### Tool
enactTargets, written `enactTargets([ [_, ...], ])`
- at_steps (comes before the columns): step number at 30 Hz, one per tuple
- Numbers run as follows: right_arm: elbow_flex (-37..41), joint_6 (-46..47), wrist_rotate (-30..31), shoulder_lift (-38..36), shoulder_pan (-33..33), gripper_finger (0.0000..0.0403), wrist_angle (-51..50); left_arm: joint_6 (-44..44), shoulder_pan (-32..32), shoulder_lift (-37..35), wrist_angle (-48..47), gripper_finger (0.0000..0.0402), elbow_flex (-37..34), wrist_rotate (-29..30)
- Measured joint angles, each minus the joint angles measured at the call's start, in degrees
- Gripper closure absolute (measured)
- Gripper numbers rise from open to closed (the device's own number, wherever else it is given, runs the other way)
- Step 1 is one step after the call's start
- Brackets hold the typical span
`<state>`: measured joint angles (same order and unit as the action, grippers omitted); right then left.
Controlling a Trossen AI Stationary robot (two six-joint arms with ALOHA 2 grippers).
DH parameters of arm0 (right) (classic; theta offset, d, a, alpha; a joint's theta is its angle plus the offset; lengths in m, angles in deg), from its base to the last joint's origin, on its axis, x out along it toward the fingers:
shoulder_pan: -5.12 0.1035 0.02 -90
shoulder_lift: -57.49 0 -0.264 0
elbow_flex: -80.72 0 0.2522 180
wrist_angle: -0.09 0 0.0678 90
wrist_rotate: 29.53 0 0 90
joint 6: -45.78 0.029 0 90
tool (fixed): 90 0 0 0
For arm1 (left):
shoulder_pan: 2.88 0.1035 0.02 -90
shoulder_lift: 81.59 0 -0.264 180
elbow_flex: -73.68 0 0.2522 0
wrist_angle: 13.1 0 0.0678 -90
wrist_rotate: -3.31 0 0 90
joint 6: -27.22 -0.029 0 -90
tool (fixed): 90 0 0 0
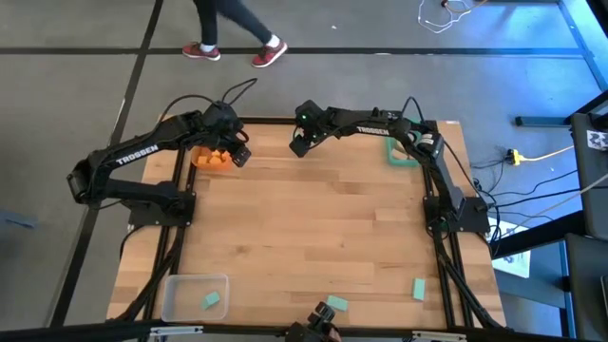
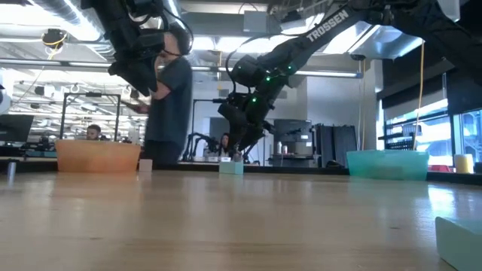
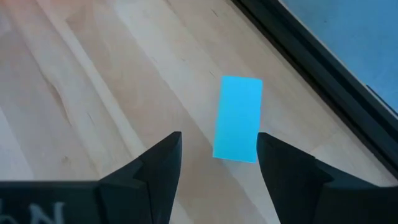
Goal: Sort & place blocks by color
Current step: Put the blue block into the transparent bin
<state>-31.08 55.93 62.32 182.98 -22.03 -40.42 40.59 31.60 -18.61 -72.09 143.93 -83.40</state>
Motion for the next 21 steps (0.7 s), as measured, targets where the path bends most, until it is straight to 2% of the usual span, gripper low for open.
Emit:
enactTargets([
  [21,0.0,1.57,0.04,0.0,-0.02,0.0195,-1.46,-0.47,0.0,0.0,-0.09,0.0223,0.0,0.02],
])
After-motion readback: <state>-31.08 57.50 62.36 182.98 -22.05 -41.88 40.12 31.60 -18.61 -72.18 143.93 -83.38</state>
